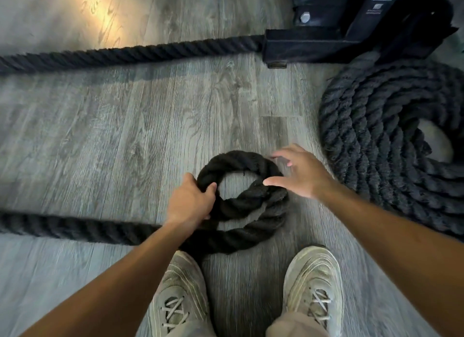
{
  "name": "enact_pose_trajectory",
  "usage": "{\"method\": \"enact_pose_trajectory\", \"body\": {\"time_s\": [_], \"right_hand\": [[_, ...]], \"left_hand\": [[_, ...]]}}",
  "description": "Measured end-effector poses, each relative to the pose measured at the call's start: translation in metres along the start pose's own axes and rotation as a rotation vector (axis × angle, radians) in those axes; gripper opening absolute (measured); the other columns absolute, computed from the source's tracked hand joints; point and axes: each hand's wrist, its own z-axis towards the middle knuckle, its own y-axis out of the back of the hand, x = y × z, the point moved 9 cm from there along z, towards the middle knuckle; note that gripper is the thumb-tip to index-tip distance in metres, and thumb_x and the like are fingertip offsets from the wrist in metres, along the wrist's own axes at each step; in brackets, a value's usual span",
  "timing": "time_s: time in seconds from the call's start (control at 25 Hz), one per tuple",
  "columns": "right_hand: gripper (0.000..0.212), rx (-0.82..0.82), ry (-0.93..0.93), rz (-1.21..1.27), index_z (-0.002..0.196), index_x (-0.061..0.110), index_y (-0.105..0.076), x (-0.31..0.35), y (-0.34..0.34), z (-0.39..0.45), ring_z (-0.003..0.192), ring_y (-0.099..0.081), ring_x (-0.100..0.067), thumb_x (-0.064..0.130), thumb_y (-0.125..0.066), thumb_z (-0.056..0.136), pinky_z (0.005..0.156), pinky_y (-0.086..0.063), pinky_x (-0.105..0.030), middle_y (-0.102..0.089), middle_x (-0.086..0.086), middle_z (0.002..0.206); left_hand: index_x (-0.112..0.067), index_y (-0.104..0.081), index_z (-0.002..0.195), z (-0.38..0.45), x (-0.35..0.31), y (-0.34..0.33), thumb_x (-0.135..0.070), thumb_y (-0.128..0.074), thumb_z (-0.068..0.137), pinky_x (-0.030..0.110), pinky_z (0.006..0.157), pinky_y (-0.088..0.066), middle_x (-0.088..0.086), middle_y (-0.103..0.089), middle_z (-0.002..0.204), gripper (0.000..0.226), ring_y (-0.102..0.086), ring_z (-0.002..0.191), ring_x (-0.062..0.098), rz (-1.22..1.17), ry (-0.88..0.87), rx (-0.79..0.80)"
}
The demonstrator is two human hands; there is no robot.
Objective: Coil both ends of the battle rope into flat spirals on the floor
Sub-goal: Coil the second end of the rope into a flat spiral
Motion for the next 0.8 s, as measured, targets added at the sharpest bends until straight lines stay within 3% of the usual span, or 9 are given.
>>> {"method": "enact_pose_trajectory", "body": {"time_s": [0.08,0.16,0.24,0.32,0.52,0.6,0.68,0.8], "right_hand": [[0.065,-0.157,-0.168,0.078,0.132,0.029,-0.060,-0.018,-0.016,-0.027,0.116,-0.057,-0.021,0.064,-0.073,0.079,0.097,-0.050,-0.044,-0.054,0.003,0.127],[0.067,-0.269,-0.404,0.200,0.133,0.023,-0.054,-0.030,-0.049,-0.060,0.120,-0.054,-0.026,0.070,-0.057,0.086,0.098,-0.048,-0.045,-0.052,-0.002,0.127],[0.094,-0.313,-0.552,0.207,0.150,0.017,-0.036,-0.020,-0.074,-0.074,0.131,-0.040,-0.033,0.079,-0.052,0.081,0.106,-0.039,-0.050,-0.040,-0.010,0.139],[0.124,-0.357,-0.623,0.197,0.157,0.016,-0.019,-0.006,-0.082,-0.076,0.129,-0.034,-0.033,0.086,-0.062,0.064,0.107,-0.035,-0.048,-0.033,-0.010,0.138],[0.123,-0.389,-0.607,0.149,0.149,0.012,-0.026,-0.004,-0.074,-0.064,0.119,-0.038,-0.031,0.073,-0.075,0.054,0.099,-0.042,-0.044,-0.036,-0.008,0.130],[0.123,-0.406,-0.569,0.131,0.150,0.011,-0.026,-0.004,-0.075,-0.062,0.118,-0.037,-0.030,0.071,-0.075,0.055,0.098,-0.041,-0.043,-0.036,-0.008,0.130],[0.124,-0.398,-0.528,0.140,0.152,0.011,-0.025,-0.005,-0.077,-0.060,0.119,-0.036,-0.029,0.070,-0.076,0.055,0.100,-0.041,-0.043,-0.035,-0.007,0.132],[0.125,-0.255,-0.411,0.110,0.153,0.017,-0.022,-0.007,-0.067,-0.038,0.130,-0.031,-0.031,0.065,-0.082,0.055,0.109,-0.038,-0.046,-0.032,-0.007,0.138]], "left_hand": [[-0.021,-0.046,0.086,0.001,0.004,0.003,-0.058,-0.059,0.088,0.026,0.049,-0.041,0.000,-0.067,0.050,0.040,-0.062,0.036,0.007,0.069,-0.001,-0.022],[-0.021,-0.050,0.085,0.005,-0.002,0.008,-0.061,-0.059,0.085,0.029,0.058,-0.050,-0.002,-0.066,0.046,0.041,-0.065,0.041,0.011,0.122,-0.016,-0.018],[-0.018,-0.056,0.088,0.008,-0.011,0.009,-0.062,-0.059,0.084,0.034,0.068,-0.055,0.002,-0.070,0.054,0.044,-0.071,0.059,0.020,0.226,-0.058,-0.003],[-0.015,-0.060,0.096,0.008,-0.015,0.008,-0.064,-0.058,0.085,0.039,0.077,-0.056,0.007,-0.073,0.075,0.050,-0.071,0.078,0.028,0.313,-0.071,0.006],[-0.014,-0.053,0.118,0.017,-0.030,0.012,-0.073,-0.058,0.082,0.037,0.072,-0.045,0.012,-0.066,0.108,0.070,-0.065,0.101,0.034,0.611,-0.154,-0.011],[-0.019,-0.041,0.136,0.028,-0.055,0.009,-0.069,-0.062,0.083,0.043,0.083,-0.049,0.013,-0.059,0.125,0.076,-0.061,0.113,0.036,0.605,-0.289,-0.010],[-0.027,-0.031,0.153,0.031,-0.078,-0.010,-0.058,-0.060,0.091,0.046,0.102,-0.046,0.012,-0.051,0.143,0.075,-0.053,0.127,0.035,0.574,-0.462,0.113],[-0.023,-0.038,0.152,0.029,-0.083,-0.019,-0.040,-0.058,0.098,0.039,0.106,-0.042,0.013,-0.056,0.138,0.060,-0.055,0.126,0.032,0.484,-0.503,0.124]]}}
